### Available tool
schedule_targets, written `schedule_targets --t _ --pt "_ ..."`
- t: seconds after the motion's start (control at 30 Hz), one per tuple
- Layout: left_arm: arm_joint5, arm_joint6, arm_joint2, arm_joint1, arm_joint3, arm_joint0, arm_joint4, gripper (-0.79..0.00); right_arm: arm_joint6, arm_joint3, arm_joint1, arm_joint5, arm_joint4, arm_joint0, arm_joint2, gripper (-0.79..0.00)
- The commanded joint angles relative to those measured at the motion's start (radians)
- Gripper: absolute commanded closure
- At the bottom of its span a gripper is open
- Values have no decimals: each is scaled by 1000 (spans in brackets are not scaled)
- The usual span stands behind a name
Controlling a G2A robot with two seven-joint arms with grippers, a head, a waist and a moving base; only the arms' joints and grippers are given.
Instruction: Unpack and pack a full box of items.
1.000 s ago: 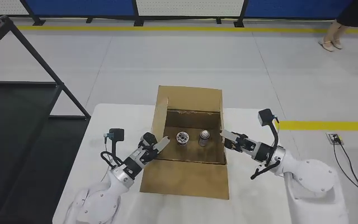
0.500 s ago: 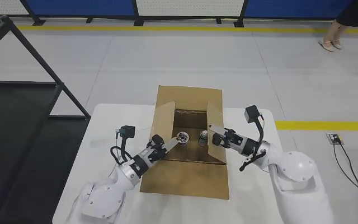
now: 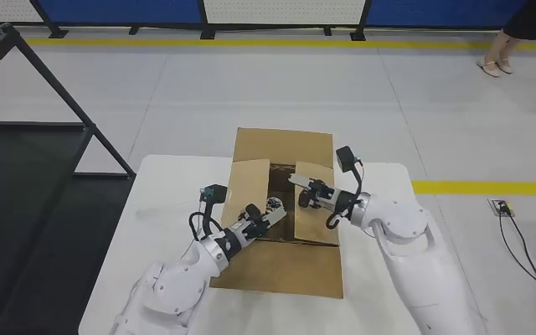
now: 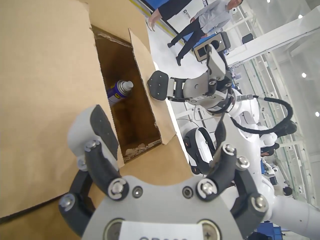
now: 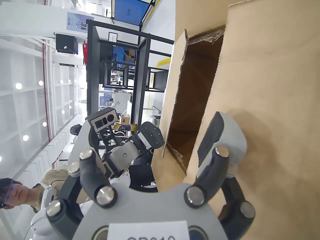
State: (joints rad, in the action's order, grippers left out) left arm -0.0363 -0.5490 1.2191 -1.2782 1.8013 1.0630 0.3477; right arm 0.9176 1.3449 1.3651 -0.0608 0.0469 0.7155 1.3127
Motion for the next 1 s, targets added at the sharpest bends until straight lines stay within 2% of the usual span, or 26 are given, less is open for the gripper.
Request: schedule_targets --t 0.0,0.3,0.97 --pt "-9 -3 -5 -1 -6 -7 0 -785 10 -29 -1 -3 6 -20 -12 -785" --pt "-43 -31 -18 -3 -38 -30 -26 -785 40 -99 -4 -3 35 -70 -59 -785" --pt "-64 -48 -37 -3 -72 -43 -27 -785 26 -118 -15 -42 78 -91 -114 -785"
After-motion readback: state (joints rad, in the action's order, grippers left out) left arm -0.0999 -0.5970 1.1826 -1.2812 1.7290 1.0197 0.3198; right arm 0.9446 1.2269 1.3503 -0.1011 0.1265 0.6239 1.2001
